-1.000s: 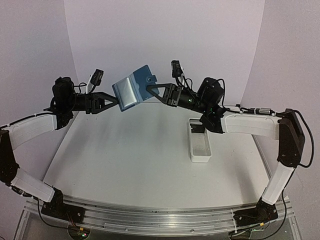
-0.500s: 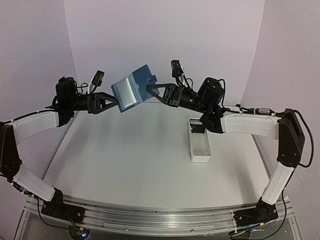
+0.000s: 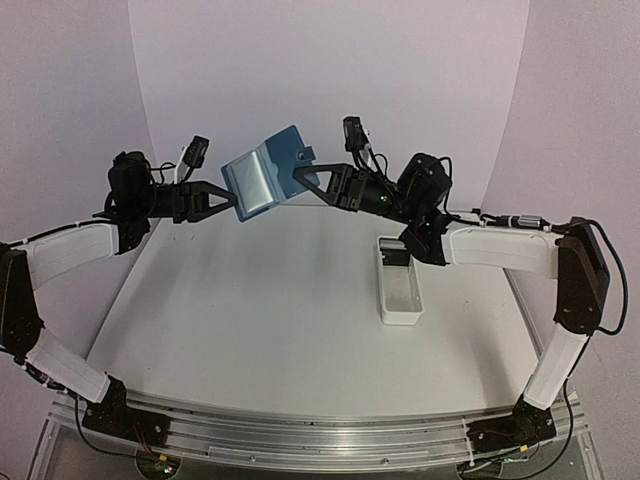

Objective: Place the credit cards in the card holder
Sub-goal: Turn over the card slot in the card holder.

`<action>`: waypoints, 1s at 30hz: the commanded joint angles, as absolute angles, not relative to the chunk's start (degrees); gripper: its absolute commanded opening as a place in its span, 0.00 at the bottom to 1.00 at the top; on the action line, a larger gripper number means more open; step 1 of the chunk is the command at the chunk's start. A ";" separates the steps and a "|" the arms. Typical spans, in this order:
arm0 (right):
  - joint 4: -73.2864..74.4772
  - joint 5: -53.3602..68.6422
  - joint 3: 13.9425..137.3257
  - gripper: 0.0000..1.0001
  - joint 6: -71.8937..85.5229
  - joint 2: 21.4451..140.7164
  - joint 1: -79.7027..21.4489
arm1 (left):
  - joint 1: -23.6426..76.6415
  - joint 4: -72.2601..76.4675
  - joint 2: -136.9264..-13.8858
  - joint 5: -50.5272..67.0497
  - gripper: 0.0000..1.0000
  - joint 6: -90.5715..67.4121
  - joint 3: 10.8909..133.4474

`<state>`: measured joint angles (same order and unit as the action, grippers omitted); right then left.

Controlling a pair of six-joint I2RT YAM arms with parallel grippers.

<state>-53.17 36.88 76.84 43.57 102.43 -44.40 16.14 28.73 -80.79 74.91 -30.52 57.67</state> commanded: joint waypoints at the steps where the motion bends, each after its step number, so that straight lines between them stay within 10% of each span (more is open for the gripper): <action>1: -56.60 37.88 78.73 0.00 43.77 101.51 -44.56 | 16.28 36.06 -80.76 76.98 0.16 -34.80 57.41; 20: -57.75 36.39 75.95 0.00 46.01 107.34 -45.85 | 18.81 34.53 -81.21 73.39 0.19 -36.10 61.59; 27: -52.03 34.30 74.88 0.00 45.06 111.18 -47.07 | 19.16 19.27 -80.95 68.68 0.00 -26.47 63.99; 30: -49.47 33.39 73.40 0.17 44.02 112.30 -47.33 | 19.35 4.11 -81.53 62.48 0.00 -17.13 66.44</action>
<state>-54.94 33.61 75.75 44.77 109.75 -45.65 18.81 20.21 -81.19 71.09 -29.45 60.62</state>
